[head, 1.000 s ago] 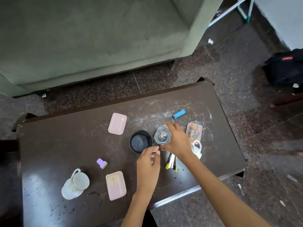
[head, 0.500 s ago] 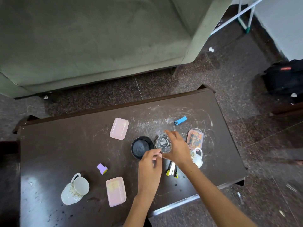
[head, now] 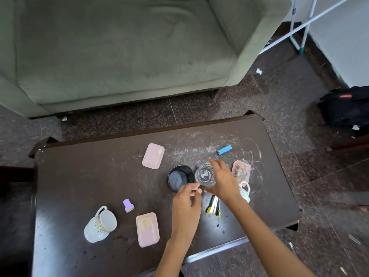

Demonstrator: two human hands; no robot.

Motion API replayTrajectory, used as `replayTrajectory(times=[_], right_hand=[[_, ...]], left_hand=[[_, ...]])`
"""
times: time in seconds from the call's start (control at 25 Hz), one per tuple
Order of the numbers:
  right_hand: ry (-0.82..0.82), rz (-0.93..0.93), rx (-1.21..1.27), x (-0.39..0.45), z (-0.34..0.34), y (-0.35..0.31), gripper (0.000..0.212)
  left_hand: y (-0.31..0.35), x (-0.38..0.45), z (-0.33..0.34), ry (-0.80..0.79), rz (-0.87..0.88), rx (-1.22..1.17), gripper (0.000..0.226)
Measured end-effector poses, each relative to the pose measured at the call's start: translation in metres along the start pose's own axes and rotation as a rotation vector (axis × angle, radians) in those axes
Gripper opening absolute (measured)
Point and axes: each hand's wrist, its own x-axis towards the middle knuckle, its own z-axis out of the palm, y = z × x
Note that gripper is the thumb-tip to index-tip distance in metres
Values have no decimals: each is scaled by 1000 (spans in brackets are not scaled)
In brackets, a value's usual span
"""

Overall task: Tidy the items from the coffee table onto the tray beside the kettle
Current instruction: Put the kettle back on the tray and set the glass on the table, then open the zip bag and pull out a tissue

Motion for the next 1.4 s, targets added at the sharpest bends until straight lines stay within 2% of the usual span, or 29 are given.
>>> replayTrajectory(times=[0.24,0.4,0.52,0.8,1.12,1.28,1.4], right_hand=[[136,22,-13,-38,-17,-24,68],[289,-46,111,-74,-22,-71,42],[337,-88,187,-99,-15,-123,32],[263,-320,255,-127,21,-309,26],[120,-570,292,-119,106,-543,27],[68,-468,277,-112,153,-622,32],[50,-360,266,-106,172,-649,26]], left_hand=[[0,-13,-28,18,-11,-83,20],[0,-29,-70,33,15,-112,18],[-6,-44,-119,67,0,-117,18],[-44,-66,-291,360,-36,-137,18],[-112,-80,-494,647,-127,-160,17],[-144,-86,-546,687,-180,-171,16],[-152,-86,-559,677,-177,-175,14]])
